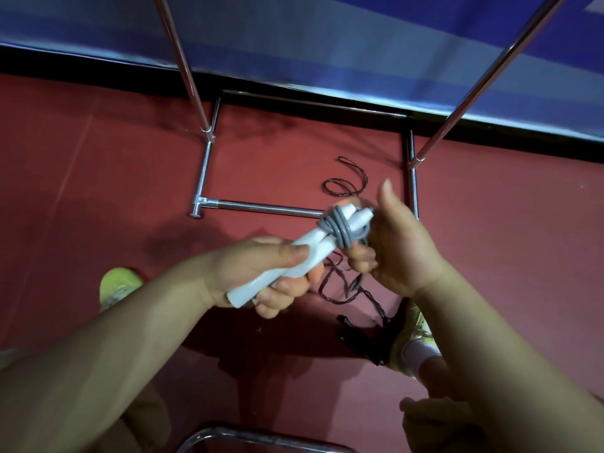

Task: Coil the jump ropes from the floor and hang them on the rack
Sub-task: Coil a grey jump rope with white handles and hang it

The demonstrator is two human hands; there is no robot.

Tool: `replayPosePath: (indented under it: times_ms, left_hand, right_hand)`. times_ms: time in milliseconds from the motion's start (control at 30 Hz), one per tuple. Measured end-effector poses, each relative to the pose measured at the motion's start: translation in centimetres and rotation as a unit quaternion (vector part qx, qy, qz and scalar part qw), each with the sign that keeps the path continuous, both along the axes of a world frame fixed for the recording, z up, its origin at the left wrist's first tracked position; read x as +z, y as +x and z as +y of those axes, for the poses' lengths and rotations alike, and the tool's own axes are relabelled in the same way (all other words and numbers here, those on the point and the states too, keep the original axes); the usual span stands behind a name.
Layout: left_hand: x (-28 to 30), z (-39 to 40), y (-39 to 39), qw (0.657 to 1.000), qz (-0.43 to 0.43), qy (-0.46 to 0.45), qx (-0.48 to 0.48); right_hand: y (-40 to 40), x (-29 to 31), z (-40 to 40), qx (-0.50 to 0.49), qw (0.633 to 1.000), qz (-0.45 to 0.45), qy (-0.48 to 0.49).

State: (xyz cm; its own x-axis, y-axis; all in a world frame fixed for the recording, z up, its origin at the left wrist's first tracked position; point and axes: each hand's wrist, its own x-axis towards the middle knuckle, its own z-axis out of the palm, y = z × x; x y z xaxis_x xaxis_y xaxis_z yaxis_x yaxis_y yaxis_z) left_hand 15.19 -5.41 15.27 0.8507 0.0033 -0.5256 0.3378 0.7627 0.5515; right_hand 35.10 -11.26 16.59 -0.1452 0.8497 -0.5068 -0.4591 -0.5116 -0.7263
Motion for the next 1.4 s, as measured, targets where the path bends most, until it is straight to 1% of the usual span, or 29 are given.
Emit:
replayPosePath:
  times_ms: [67, 100, 133, 200, 267, 333, 400, 500, 600, 667, 700, 767, 833, 933, 1000, 1033, 1067, 1167, 1200, 1267, 1333, 1367, 1400]
  left_hand:
    - [0.3, 0.2, 0.2, 0.999, -0.03, -0.014, 0.017]
    - [0.4, 0.3, 0.4, 0.999, -0.026, -0.009, 0.02]
    - [0.3, 0.4, 0.3, 0.999, -0.034, -0.017, 0.024]
    - [0.1, 0.5, 0.4, 0.999, -0.028, -0.036, 0.029]
    - [0.1, 0.5, 0.6, 0.998, -0.022, -0.044, 0.04]
    - [0.2, 0.5, 0.7, 0.998, 0.008, -0.042, 0.052]
    - [0.4, 0.3, 0.9, 0.997, 0.046, -0.027, 0.059]
    - [0.7, 0.2, 1.1, 0.992, 0.108, -0.016, 0.067]
    - [0.9, 0.0, 1.1, 0.99, 0.13, -0.007, 0.049]
    - [1.0, -0.1, 1.1, 0.986, 0.158, 0.019, 0.04]
    - [0.9, -0.2, 1.1, 0.982, 0.178, 0.047, 0.041]
    - [0.7, -0.3, 1.4, 0.964, 0.223, 0.135, 0.048]
    - [0.5, -0.3, 1.8, 0.942, 0.256, 0.21, 0.057]
    - [0.3, -0.1, 2.2, 0.929, 0.262, 0.256, 0.057]
    - [0.3, 0.0, 2.3, 0.912, 0.26, 0.315, 0.025]
    - [0.2, 0.0, 2.4, 0.898, 0.264, 0.352, -0.001]
    - [0.2, 0.0, 2.4, 0.875, 0.276, 0.396, -0.033]
    - [0.3, -0.4, 2.5, 0.779, 0.314, 0.527, -0.13]
    - [0.4, -0.5, 2.4, 0.757, 0.318, 0.553, -0.146]
    - [0.5, -0.7, 2.3, 0.724, 0.325, 0.59, -0.151]
    - [0.4, -0.9, 2.2, 0.707, 0.327, 0.611, -0.138]
    - [0.2, -0.9, 2.2, 0.712, 0.325, 0.609, -0.127]
    - [0.1, -0.8, 2.0, 0.731, 0.319, 0.592, -0.115]
  right_hand:
    - [-0.1, -0.2, 0.0, 0.015, 0.994, -0.081, 0.074]
    - [-0.1, -0.5, -0.3, 0.022, 0.987, -0.12, 0.107]
    - [-0.2, -0.6, -0.4, 0.017, 0.981, -0.151, 0.121]
    - [-0.6, -1.0, -0.7, 0.0, 0.98, -0.156, 0.124]
    - [-1.1, -1.3, -0.7, -0.018, 0.984, -0.145, 0.106]
    - [-1.6, -1.5, -0.8, -0.021, 0.983, -0.167, 0.072]
    - [-2.1, -1.7, -0.9, 0.008, 0.982, -0.182, 0.056]
    - [-2.4, -1.8, -1.2, 0.053, 0.983, -0.174, 0.016]
    - [-2.2, -1.3, -1.1, 0.094, 0.98, -0.174, -0.015]
    - [-2.2, -1.1, -1.0, 0.117, 0.973, -0.194, -0.039]
    - [-2.4, -1.1, -1.1, 0.123, 0.969, -0.207, -0.057]
    - [-2.9, -1.3, -1.1, 0.135, 0.959, -0.23, -0.092]
    - [-3.4, -1.7, -0.9, 0.131, 0.959, -0.226, -0.11]
    - [-3.4, -1.7, -0.6, 0.091, 0.968, -0.195, -0.132]
    - [-3.0, -1.7, -0.4, 0.096, 0.969, -0.174, -0.148]
    - [-2.9, -1.8, -0.3, 0.105, 0.968, -0.165, -0.156]
    - [-2.8, -1.9, -0.4, 0.111, 0.968, -0.157, -0.163]
    - [-2.9, -2.0, -0.6, 0.097, 0.966, -0.172, -0.165]
    - [-3.0, -2.0, -0.7, 0.087, 0.966, -0.181, -0.163]
    - [-3.1, -1.9, -0.7, 0.061, 0.97, -0.179, -0.154]
    - [-3.1, -1.9, -0.6, 0.04, 0.974, -0.176, -0.134]
    - [-3.0, -1.9, -0.5, 0.038, 0.975, -0.187, -0.114]
    - [-3.0, -1.8, -0.5, 0.04, 0.975, -0.2, -0.091]
